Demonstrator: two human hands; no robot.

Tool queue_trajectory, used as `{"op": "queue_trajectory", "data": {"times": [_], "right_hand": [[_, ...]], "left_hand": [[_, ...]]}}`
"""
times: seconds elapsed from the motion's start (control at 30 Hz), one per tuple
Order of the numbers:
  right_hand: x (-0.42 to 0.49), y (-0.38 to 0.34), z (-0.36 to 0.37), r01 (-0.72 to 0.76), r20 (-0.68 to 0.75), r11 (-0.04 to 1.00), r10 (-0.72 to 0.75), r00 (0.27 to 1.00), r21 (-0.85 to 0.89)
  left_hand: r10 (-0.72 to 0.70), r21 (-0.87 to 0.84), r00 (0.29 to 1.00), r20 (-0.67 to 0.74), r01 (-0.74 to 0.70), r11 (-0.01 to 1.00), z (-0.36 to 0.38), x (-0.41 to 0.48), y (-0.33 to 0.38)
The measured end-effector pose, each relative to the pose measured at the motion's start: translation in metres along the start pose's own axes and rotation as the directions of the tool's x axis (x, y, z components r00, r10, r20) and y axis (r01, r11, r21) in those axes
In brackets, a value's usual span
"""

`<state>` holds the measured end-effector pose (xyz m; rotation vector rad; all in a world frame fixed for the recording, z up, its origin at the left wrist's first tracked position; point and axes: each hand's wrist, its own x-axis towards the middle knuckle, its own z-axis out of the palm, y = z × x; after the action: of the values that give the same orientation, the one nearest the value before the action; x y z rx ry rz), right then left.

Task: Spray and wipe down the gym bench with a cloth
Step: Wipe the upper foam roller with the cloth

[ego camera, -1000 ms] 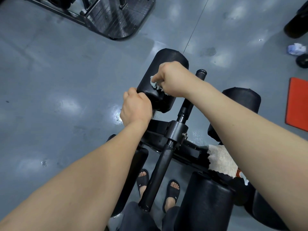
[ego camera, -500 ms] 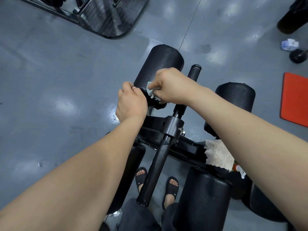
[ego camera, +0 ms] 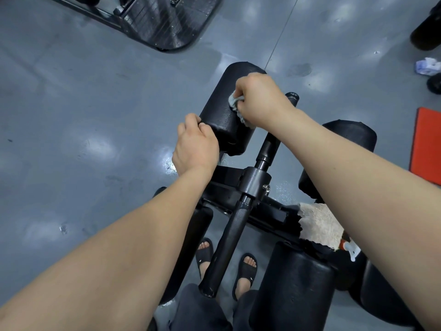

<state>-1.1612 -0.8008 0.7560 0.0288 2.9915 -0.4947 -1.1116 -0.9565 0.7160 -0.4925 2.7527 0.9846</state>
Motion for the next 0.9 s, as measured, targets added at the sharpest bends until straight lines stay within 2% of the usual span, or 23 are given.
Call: {"op": "queue_trajectory", "data": {"times": [0.33,0.53,0.7,0.9], "right_hand": [[0.038,0.019,-0.008,-0.166,-0.104,0.985,0.169,0.980,0.042],[0.053,0.023,-0.013,-0.169,-0.158,0.985,0.170,0.973,0.021],[0.056,0.020,-0.015,-0.168,-0.074,0.984,0.172,0.982,0.060],[0.040,0.014,-0.012,-0.186,-0.058,0.977,0.193,0.980,0.101]], "left_hand": [[0.027,0.005,1.000,-0.016,-0.027,1.000,0.001,-0.002,-0.001],[0.036,0.003,0.999,-0.016,-0.036,0.999,0.000,-0.003,0.000],[0.045,-0.006,0.999,-0.011,-0.045,0.999,0.000,-0.002,0.000],[0.053,0.003,0.998,-0.016,-0.053,0.999,0.002,-0.001,0.000]]}}
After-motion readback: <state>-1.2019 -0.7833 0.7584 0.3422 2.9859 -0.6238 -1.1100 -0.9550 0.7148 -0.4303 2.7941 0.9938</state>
